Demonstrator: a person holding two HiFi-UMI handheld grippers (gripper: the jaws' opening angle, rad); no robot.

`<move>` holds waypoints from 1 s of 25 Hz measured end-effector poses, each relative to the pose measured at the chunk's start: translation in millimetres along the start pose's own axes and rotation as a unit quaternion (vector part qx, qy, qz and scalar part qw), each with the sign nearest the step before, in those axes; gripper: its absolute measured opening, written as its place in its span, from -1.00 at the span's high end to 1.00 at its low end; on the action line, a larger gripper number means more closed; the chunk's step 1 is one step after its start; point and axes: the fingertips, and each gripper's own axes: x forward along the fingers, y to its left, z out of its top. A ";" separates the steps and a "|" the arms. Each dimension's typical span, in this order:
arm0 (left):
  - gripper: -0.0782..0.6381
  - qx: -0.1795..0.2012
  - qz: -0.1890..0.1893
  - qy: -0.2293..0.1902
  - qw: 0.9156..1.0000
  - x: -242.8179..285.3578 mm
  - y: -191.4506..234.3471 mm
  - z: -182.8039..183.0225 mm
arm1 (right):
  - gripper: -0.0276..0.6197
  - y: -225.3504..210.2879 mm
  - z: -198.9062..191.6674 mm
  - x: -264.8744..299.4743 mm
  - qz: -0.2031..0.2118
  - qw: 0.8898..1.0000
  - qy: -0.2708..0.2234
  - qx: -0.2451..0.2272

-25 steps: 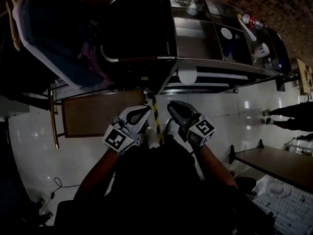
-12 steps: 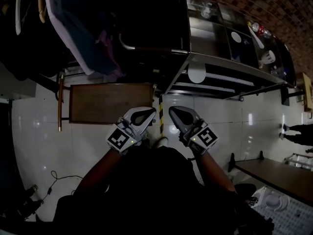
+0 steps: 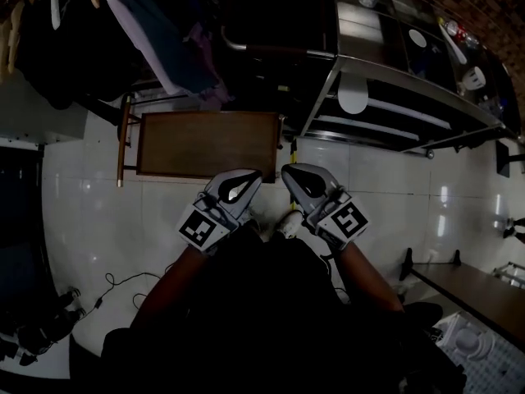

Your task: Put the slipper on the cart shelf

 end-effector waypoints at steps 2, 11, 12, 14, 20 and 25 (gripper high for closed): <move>0.77 0.003 0.004 -0.007 1.000 -15.9 3.9 0.7 | 0.91 18.8 -2.1 8.9 0.005 1.000 0.002 -0.006; 0.77 0.012 -0.038 -0.016 0.999 -100.9 39.6 -3.1 | 0.91 91.2 -4.3 74.7 -0.028 0.999 0.008 -0.018; 0.77 0.014 -0.045 -0.014 0.999 -110.5 43.3 -5.4 | 0.91 98.2 -6.8 81.7 -0.036 0.999 0.007 -0.015; 0.77 0.014 -0.060 -0.013 0.998 -127.7 50.4 -11.8 | 0.91 110.0 -13.4 94.6 -0.054 0.998 0.006 -0.011; 0.77 -0.001 -0.082 -0.028 0.996 -169.3 67.2 -17.4 | 0.91 136.9 -27.1 122.0 -0.092 0.996 0.013 -0.008; 0.77 0.000 -0.080 -0.038 0.996 -183.1 69.5 -14.2 | 0.91 151.5 -27.3 129.7 -0.086 0.996 0.020 -0.016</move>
